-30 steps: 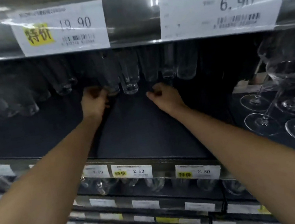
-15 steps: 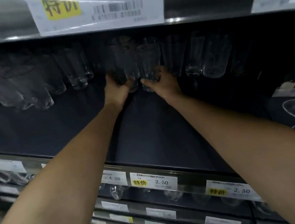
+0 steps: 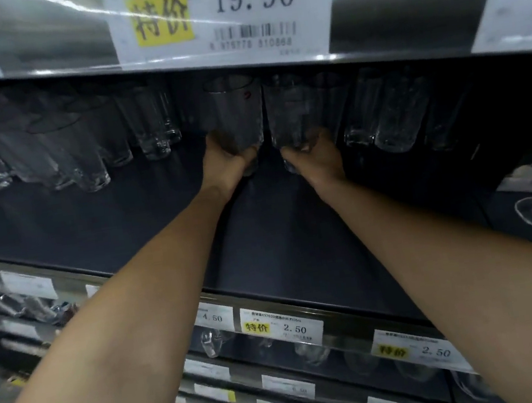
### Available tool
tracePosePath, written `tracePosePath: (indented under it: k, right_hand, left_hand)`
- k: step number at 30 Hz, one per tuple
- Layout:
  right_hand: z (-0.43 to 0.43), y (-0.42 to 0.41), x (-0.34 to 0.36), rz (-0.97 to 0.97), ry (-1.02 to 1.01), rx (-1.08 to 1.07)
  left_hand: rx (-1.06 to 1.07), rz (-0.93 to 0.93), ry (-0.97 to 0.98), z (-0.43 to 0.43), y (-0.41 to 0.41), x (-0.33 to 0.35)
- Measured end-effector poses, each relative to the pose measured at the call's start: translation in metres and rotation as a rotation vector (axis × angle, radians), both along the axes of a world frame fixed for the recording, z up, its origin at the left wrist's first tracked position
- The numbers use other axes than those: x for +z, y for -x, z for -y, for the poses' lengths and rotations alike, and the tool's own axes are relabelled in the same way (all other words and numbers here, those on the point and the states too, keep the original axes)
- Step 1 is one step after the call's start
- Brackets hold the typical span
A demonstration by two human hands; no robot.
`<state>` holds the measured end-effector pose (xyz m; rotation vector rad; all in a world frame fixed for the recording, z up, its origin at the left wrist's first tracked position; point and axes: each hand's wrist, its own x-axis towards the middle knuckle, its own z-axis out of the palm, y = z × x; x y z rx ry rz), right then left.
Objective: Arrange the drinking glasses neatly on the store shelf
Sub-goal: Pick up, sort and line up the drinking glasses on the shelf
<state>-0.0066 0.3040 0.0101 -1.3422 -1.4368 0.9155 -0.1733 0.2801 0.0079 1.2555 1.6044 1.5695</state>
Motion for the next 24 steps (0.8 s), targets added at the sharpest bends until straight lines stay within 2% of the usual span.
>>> tracePosePath:
  k: [4,8,11,18,21,24]
  right_hand:
    - [0.016,-0.008,-0.002,-0.084,0.031,0.065]
    - [0.033,-0.023,-0.002,-0.134,0.079,0.1]
    - [0.051,-0.031,0.002,-0.159,0.09,0.177]
    - [0.093,-0.048,0.013,-0.189,0.065,0.294]
    - [0.105,-0.059,0.015,-0.257,0.14,0.34]
    - [0.117,-0.069,0.016,-0.31,0.19,0.384]
  left_hand:
    - [0.032,0.016,0.004,0.024,-0.006,0.005]
    - [-0.062,0.099,0.049,0.053,-0.007,0.006]
    - [-0.083,0.06,0.084,0.071,-0.008,0.01]
    - [0.07,0.059,0.065,0.102,-0.033,0.022]
    - [0.091,0.019,0.029,0.116,-0.036,0.023]
    - [0.13,0.061,0.02,0.137,-0.035,0.026]
